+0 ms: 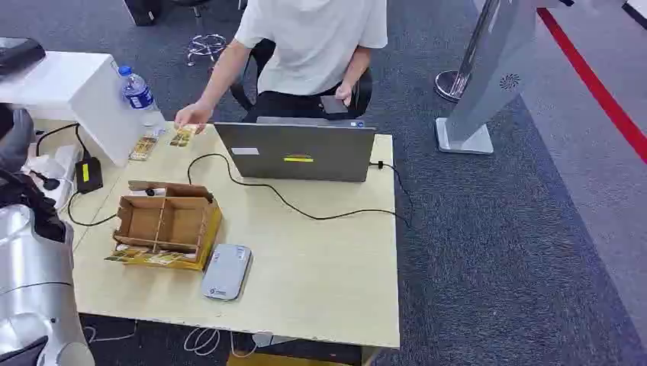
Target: Pass the card to the sensor for recognition and then transmit it.
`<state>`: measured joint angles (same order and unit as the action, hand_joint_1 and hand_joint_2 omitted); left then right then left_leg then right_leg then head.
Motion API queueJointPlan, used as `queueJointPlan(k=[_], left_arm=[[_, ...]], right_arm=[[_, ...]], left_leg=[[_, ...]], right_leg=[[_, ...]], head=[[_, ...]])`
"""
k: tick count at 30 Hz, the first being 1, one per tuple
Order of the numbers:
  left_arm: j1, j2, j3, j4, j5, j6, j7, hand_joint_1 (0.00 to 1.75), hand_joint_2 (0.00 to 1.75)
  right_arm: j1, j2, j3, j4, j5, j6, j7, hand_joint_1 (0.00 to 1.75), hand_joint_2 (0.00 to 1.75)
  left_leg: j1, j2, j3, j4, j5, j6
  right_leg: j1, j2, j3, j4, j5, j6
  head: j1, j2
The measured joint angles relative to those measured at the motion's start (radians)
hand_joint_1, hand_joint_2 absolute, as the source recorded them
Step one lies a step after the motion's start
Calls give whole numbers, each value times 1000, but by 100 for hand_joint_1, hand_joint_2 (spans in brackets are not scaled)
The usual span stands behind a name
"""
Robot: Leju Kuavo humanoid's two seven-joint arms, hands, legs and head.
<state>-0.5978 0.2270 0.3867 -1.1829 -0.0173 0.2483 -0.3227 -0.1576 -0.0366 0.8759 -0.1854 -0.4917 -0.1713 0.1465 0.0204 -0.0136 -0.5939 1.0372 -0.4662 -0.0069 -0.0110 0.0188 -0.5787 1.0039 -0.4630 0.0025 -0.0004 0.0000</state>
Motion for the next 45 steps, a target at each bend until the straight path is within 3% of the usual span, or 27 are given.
queueJointPlan(k=[23,24,45], left_arm=[[-426,15,-391,200,-623,1,171,0,175],[-445,15,-406,211,-649,2,178,175,175],[-831,25,-739,473,-1212,13,336,175,175]], right_arm=[[-21,0,69,8,-12,19,24,0,175],[-22,0,73,8,-13,21,24,0,175],[-33,5,141,17,-27,32,47,0,175]], left_leg=[[0,0,-2,0,1,0],[0,0,-2,0,1,0],[-1,0,-3,0,2,0]], right_leg=[[-1,1,0,0,1,0],[-1,1,0,0,1,0],[-1,0,0,0,1,0]], head=[[-1,0],[0,0],[0,0]])
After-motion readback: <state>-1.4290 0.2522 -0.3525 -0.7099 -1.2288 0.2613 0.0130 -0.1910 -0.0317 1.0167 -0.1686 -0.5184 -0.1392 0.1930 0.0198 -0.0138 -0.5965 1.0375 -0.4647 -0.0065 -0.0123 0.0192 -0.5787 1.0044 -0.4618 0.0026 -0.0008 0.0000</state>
